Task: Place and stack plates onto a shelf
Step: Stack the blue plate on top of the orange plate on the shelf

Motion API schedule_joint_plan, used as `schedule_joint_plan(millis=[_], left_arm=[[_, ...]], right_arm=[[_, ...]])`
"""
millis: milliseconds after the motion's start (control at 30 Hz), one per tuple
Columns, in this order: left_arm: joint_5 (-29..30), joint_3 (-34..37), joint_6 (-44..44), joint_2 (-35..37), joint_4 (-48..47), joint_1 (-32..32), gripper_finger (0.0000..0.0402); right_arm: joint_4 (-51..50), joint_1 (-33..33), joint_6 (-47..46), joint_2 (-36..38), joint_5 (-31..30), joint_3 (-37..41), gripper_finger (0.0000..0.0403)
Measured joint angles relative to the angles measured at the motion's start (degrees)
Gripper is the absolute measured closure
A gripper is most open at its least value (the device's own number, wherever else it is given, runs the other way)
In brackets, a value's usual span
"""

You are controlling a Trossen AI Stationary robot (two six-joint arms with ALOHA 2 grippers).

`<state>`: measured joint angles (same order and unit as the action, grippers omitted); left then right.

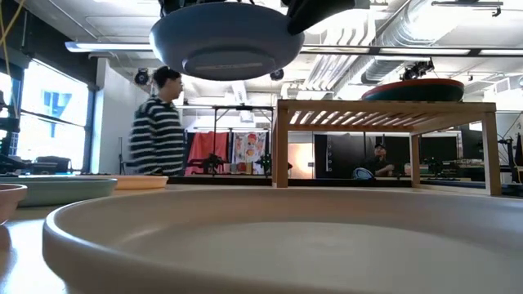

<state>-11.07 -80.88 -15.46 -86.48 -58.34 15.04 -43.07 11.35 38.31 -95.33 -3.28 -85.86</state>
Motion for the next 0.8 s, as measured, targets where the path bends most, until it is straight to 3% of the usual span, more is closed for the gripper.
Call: schedule_joint_plan(millis=[267, 800], left_arm=[[-0.07, 0.0, 0.08, 0.0, -0.02, -0.08, 0.0393], [-0.17, -0.02, 0.17, 0.0, 0.01, -0.1, 0.0312]], right_arm=[[-0.02, 0.51, 0.27, 0.0, -1.08, 0.01, 0.0402], [-0.87, 0.44, -3.83, 0.02, -2.91, 0.02, 0.0402]])
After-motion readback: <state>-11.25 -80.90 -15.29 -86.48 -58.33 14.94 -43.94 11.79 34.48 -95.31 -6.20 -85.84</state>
